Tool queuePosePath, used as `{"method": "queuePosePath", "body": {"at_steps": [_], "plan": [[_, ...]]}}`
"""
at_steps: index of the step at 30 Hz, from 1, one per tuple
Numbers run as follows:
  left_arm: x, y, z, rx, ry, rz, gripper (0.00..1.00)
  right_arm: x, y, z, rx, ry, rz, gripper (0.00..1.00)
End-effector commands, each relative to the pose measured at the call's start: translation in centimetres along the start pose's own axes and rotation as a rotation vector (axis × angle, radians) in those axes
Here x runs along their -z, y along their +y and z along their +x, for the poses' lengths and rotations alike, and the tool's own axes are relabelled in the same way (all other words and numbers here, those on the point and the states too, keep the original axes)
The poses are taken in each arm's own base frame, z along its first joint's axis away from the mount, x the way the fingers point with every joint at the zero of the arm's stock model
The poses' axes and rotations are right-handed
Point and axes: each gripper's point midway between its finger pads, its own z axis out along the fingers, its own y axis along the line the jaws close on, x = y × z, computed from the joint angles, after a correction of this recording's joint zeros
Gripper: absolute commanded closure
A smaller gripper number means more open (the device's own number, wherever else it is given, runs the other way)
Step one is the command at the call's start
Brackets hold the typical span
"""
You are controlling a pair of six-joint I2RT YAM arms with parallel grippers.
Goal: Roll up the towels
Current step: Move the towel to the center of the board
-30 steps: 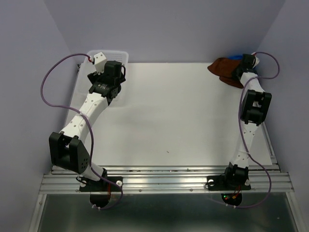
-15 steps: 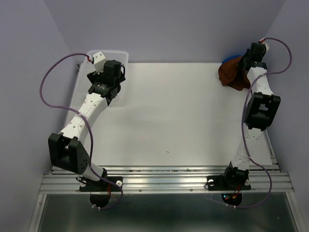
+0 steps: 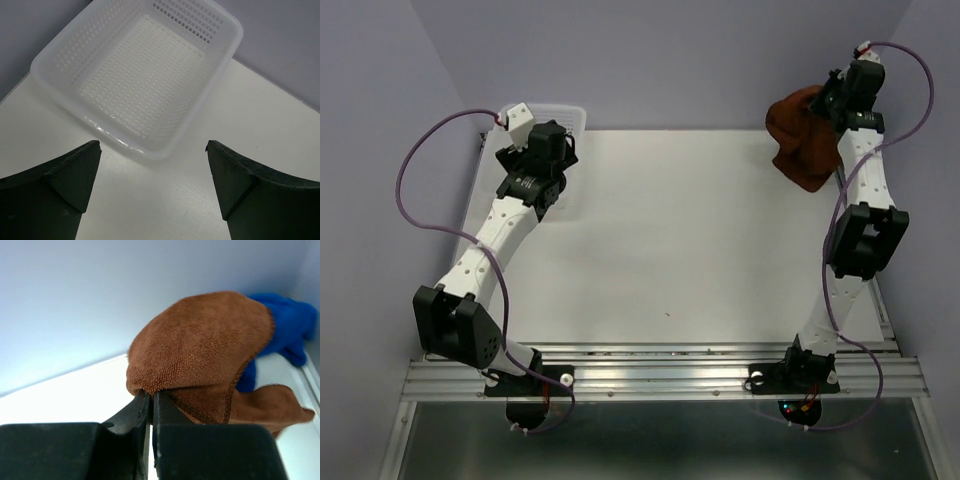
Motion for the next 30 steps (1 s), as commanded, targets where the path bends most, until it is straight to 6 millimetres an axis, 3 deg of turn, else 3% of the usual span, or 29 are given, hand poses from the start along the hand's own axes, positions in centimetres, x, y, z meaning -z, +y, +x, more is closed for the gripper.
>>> {"method": "queuePosePath", "body": {"at_steps": [1,2,8,12,14,16,17,18,19,20,21,22,24,26,27,28,29,30], "plan": [[1.9,-0.1,-3.3,0.07,-0.082,0.04,0.01,9.1,13.8,-7.4,0.17,-0.168,-0.34,0.99],[1.9,0.1,-3.2,0.072,-0.083,0.038,0.01,10.7,17.4,-7.3,0.194,-0.181,-0.403,0.99],[3.3,0.9,-4.4,0.12,-0.128,0.056,0.01,19.9,30.0,-8.9,0.239,-0.281,-0.79,0.99],[4.1,1.2,-5.5,0.15,-0.153,0.06,0.01,26.0,35.6,-9.8,0.209,-0.341,-1.015,0.99],[4.6,2.0,-6.0,0.161,-0.165,0.036,0.01,29.6,37.0,-10.4,0.234,-0.386,-1.151,0.99],[4.9,2.9,-6.2,0.174,-0.175,0.002,0.01,30.1,37.1,-8.8,0.237,-0.34,-1.217,0.99],[5.2,3.4,-6.2,0.182,-0.182,-0.007,0.01,31.0,36.6,-9.1,0.236,-0.349,-1.2,0.99],[5.5,3.7,-6.3,0.194,-0.188,-0.013,0.01,30.7,36.2,-8.5,0.232,-0.331,-1.178,0.99],[5.6,3.9,-6.3,0.207,-0.192,-0.015,0.01,27.5,35.1,-5.1,0.253,-0.252,-1.117,0.99],[5.7,4.1,-6.1,0.209,-0.194,-0.018,0.01,25.3,33.7,-3.9,0.241,-0.231,-1.013,0.99],[6.1,4.4,-6.4,0.223,-0.202,-0.013,0.01,25.0,32.3,-2.8,0.252,-0.216,-0.949,0.97],[6.3,4.6,-6.3,0.239,-0.206,-0.013,0.01,20.1,28.2,2.2,0.279,-0.111,-0.775,0.84],[6.3,4.9,-6.0,0.252,-0.202,-0.025,0.01,16.4,22.2,6.5,0.226,0.001,-0.577,0.73],[6.3,5.3,-5.4,0.256,-0.187,-0.042,0.01,14.0,16.2,12.0,0.147,0.168,-0.459,0.46],[6.1,5.2,-5.0,0.265,-0.174,-0.045,0.01,12.8,10.8,16.5,0.087,0.304,-0.346,0.32],[5.9,5.3,-4.4,0.258,-0.155,-0.054,0.01,11.8,8.1,19.1,0.038,0.384,-0.269,0.09],[5.7,5.2,-4.1,0.261,-0.145,-0.053,0.01,11.4,6.2,20.2,0.014,0.426,-0.196,0.0],[5.2,4.8,-3.5,0.253,-0.124,-0.053,0.01,11.4,3.6,20.7,0.016,0.461,-0.06,0.0]]}}
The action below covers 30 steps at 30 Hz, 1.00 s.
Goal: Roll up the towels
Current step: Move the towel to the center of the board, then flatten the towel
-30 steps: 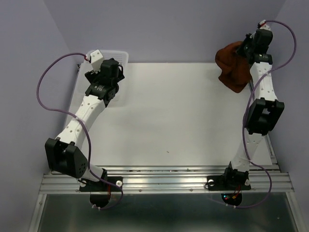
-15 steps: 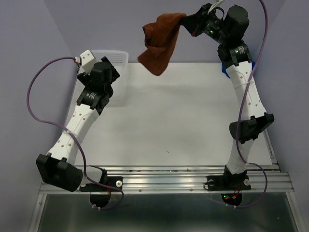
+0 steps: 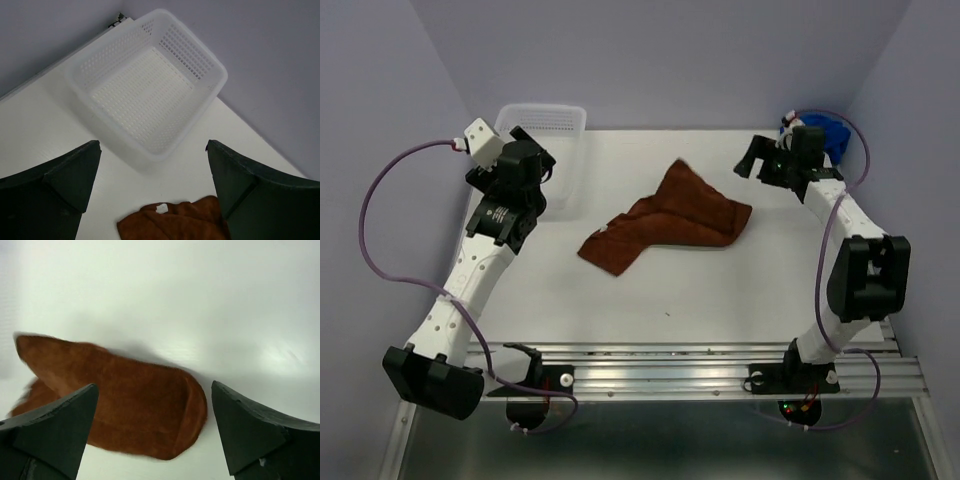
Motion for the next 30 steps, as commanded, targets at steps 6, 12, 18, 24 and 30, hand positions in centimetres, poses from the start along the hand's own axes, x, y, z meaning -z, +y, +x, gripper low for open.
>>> {"method": "queuePosePath", "body": {"at_steps": [6,12,18,24,30], "plan": [[-2.1,0.1,6.5,-0.082,0.208,-0.055,0.01,2.9,-11.1,4.6,-0.19,0.142,0.512,0.0],[-1.1,3.6,13.6,-0.15,0.43,-0.136,0.01,4.0,-11.0,4.7,-0.191,0.12,0.525,0.0],[1.4,7.5,20.2,-0.11,0.618,-0.156,0.01,3.1,-8.4,4.9,-0.14,0.106,0.417,0.0],[2.4,8.2,25.1,-0.022,0.766,-0.129,0.01,2.2,-7.5,5.7,-0.094,0.129,0.403,0.0],[3.0,9.1,28.6,0.005,0.854,-0.073,0.01,2.4,-7.8,6.4,-0.087,0.138,0.436,0.0]]}}
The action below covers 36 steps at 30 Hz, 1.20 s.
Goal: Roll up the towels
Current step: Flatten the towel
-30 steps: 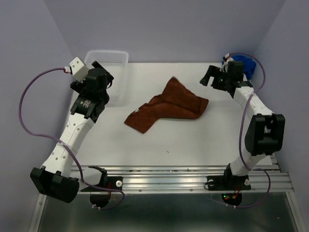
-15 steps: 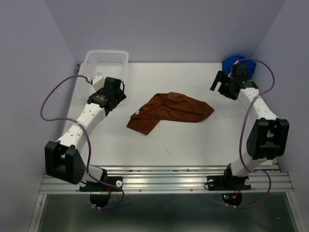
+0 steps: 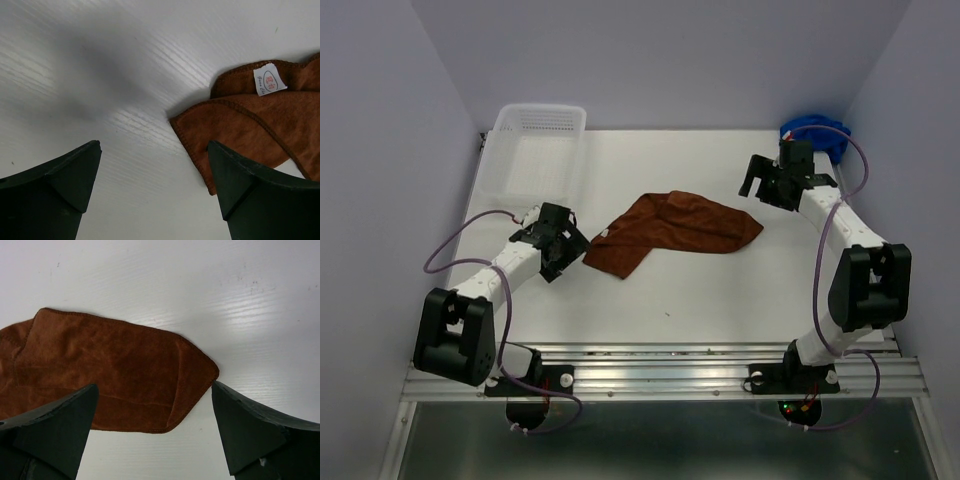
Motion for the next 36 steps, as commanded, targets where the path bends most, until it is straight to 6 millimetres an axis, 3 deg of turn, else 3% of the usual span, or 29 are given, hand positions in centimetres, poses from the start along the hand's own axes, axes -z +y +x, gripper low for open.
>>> {"method": "queuePosePath", "body": {"at_steps": [1,4,8,12,19,22,26,33,36], "plan": [[-0.8,-1.0,1.3,0.023,0.049,0.087,0.01,0.2,-0.3,-1.4,0.004,-0.063,0.013,0.0],[-1.3,-0.9,1.6,0.016,0.06,0.086,0.02,-0.1,-0.2,-1.1,0.002,-0.049,0.005,0.0],[-2.3,-0.2,2.7,-0.007,0.09,0.073,0.12,-0.3,-0.2,-0.8,0.0,-0.037,0.005,0.0],[-3.1,-1.0,2.3,-0.056,0.081,0.094,0.16,-0.4,-0.3,-0.8,0.003,-0.038,0.013,0.0],[-5.0,-0.5,2.1,-0.138,0.079,0.02,0.46,-0.5,-0.5,-0.6,0.004,-0.032,0.023,0.0],[-5.5,-0.6,2.8,-0.203,0.106,0.02,0.49,-0.5,-0.7,-0.7,0.005,-0.035,0.034,0.0],[-5.8,0.2,3.8,-0.289,0.124,-0.024,0.5,-0.4,-1.0,-0.7,0.01,-0.037,0.044,0.0],[-6.3,2.4,5.6,-0.328,0.178,-0.135,0.69,-0.3,-1.3,-0.6,0.009,-0.031,0.064,0.0],[-6.3,3.5,6.0,-0.333,0.189,-0.181,0.83,-0.2,-1.4,-0.7,0.007,-0.034,0.072,0.0]]}}
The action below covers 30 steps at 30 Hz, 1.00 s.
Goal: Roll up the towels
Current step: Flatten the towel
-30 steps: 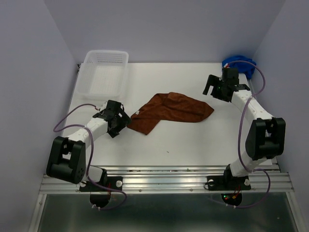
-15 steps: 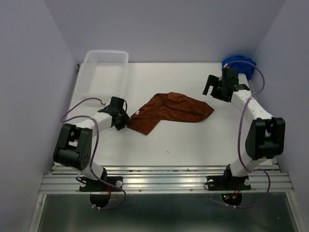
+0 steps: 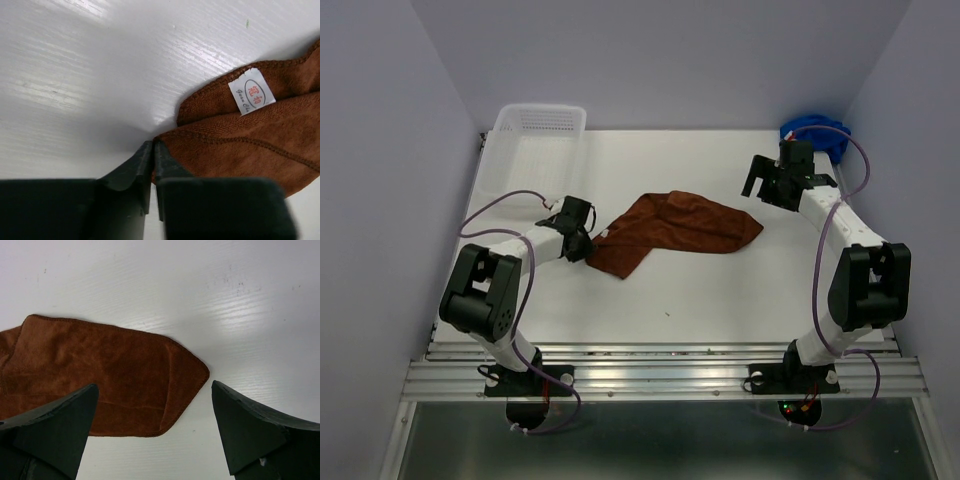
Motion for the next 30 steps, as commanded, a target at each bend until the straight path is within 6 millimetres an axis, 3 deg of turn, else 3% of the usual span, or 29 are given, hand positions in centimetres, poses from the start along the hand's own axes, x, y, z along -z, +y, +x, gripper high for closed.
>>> {"method": "queuePosePath", "body": {"at_steps": [1,5,6,8,11,13,19,25,30], "plan": [[-0.8,5.2,5.7,-0.066,0.178,-0.2,1.0,0.0,-0.5,-0.4,0.007,-0.017,0.024,0.0],[0.2,6.5,4.1,-0.045,0.109,-0.297,1.0,0.1,0.0,0.1,0.048,0.002,0.019,0.0],[0.7,5.9,2.6,-0.031,0.069,-0.298,1.0,0.0,0.1,0.9,0.082,0.023,0.062,0.0],[1.8,7.0,1.0,-0.011,0.005,-0.382,1.0,-0.1,0.2,1.4,0.124,0.025,0.131,0.0],[3.4,6.2,-2.1,0.015,-0.093,-0.404,1.0,-0.2,-0.4,2.3,0.137,0.04,0.243,0.0],[3.9,6.0,-3.0,0.019,-0.119,-0.406,1.0,-0.3,-0.9,2.8,0.111,0.051,0.278,0.0],[5.2,5.6,-4.3,-0.012,-0.159,-0.391,1.0,-0.2,-1.7,3.8,-0.027,0.045,0.342,0.0],[5.9,5.3,-5.0,-0.003,-0.183,-0.373,1.0,-2.6,-1.4,6.4,-0.097,0.15,0.312,0.0],[6.1,5.1,-4.9,-0.004,-0.179,-0.357,1.0,-3.3,-1.4,7.7,-0.084,0.209,0.284,0.0]]}}
